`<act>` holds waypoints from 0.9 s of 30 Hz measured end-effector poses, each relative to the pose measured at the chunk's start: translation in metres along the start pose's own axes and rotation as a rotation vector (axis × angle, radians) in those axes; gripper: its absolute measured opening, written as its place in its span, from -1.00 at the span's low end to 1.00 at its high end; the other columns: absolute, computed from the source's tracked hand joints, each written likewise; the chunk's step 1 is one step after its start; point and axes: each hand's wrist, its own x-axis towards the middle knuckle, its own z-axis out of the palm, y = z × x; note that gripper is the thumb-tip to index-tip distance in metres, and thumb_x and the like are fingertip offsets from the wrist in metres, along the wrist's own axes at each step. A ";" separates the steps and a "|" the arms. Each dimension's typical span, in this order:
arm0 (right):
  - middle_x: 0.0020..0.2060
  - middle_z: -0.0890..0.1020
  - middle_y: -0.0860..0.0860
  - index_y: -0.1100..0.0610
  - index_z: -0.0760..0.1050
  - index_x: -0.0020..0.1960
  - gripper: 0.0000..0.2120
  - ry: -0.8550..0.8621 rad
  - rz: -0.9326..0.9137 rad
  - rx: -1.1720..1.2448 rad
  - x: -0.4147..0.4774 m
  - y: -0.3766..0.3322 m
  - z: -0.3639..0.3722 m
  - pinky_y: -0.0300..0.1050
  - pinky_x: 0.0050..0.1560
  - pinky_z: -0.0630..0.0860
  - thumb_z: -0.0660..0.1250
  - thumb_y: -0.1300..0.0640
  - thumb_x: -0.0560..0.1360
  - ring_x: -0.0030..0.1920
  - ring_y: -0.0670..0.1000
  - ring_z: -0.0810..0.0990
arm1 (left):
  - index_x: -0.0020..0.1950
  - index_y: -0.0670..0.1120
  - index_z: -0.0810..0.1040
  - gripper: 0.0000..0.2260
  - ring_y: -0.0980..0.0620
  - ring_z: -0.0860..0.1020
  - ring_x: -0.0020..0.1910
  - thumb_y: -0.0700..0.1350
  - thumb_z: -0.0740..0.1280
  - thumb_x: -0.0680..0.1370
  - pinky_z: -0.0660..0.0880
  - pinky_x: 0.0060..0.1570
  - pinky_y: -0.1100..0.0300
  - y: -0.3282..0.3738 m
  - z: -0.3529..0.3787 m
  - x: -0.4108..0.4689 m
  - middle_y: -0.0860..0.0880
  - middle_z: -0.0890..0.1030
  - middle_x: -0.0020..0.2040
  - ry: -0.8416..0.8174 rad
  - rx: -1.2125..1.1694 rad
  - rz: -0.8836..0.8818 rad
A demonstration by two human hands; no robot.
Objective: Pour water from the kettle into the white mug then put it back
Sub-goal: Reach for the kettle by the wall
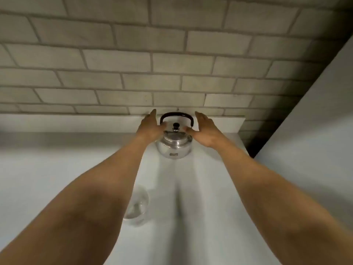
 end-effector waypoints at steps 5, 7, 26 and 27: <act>0.68 0.19 0.06 0.10 0.02 0.73 -0.08 -0.032 -0.101 0.079 0.036 0.002 0.002 0.02 0.57 0.17 0.37 -0.25 0.58 0.65 0.12 0.17 | 0.69 -0.03 0.13 -0.38 -0.18 0.40 0.54 -0.05 0.32 0.69 0.35 0.51 -0.03 0.002 0.011 0.019 -0.14 0.31 0.63 -0.051 0.004 0.045; 0.62 0.32 0.06 0.08 0.13 0.71 -0.17 -0.053 -0.140 0.105 0.043 0.003 0.009 0.02 0.53 0.31 0.38 -0.20 0.60 0.56 0.11 0.35 | 0.63 -0.02 0.30 -0.51 -0.19 0.48 0.46 -0.09 0.30 0.70 0.43 0.37 0.09 -0.001 0.015 0.026 -0.14 0.49 0.52 -0.023 0.015 0.064; -0.32 0.64 -0.10 -0.08 0.62 -0.01 -0.80 0.138 -0.358 0.204 -0.015 -0.030 -0.033 -0.38 -0.33 0.40 0.33 -0.18 0.59 -0.31 -0.21 0.57 | 0.45 0.03 0.53 -0.65 -0.09 0.66 0.13 -0.02 0.37 0.66 0.46 0.04 0.22 0.024 -0.016 -0.066 -0.05 0.66 0.25 0.084 -0.030 0.273; -0.35 0.64 -0.10 -0.09 0.62 -0.03 -0.79 0.166 -0.359 0.199 -0.025 -0.036 -0.040 -0.39 -0.34 0.39 0.33 -0.20 0.57 -0.33 -0.22 0.57 | 0.49 0.03 0.49 -0.58 -0.10 0.64 0.19 0.00 0.40 0.63 0.48 0.11 0.19 0.026 -0.017 -0.077 -0.06 0.62 0.30 0.107 -0.053 0.306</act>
